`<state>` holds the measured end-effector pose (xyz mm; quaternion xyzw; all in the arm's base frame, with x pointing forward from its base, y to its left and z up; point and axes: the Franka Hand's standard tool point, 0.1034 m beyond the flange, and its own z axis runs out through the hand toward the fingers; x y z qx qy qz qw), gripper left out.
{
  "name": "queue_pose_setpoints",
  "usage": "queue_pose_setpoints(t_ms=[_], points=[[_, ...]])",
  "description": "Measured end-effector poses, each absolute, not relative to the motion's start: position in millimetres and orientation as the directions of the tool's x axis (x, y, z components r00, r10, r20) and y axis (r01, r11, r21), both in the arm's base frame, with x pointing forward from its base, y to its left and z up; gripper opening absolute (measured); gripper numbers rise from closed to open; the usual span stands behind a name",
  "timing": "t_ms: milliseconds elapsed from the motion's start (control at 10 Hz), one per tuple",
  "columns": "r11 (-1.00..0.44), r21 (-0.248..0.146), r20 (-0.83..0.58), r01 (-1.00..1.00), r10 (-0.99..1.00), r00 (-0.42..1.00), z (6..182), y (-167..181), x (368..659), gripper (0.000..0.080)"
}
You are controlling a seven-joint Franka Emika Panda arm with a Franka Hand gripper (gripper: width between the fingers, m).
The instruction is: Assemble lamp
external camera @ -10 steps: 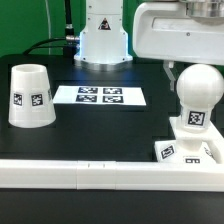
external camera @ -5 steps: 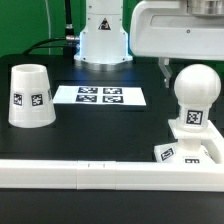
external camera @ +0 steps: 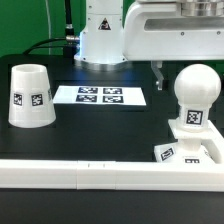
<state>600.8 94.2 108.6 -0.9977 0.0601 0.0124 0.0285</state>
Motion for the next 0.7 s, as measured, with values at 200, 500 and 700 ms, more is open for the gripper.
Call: queue_pose_setpoints(t_ms=[200,500,700], points=[[-0.991,-0.055,-0.029,-0.121,-0.119,0.992,108.3,94.2,600.7,0.0699],[-0.998,-0.058,-0.004,-0.039,-0.039,0.999,110.3,83.2,593.1,0.0699],[-0.998,-0.065,0.003,0.023,0.023,1.0,114.6,34.8,554.8,0.0699]])
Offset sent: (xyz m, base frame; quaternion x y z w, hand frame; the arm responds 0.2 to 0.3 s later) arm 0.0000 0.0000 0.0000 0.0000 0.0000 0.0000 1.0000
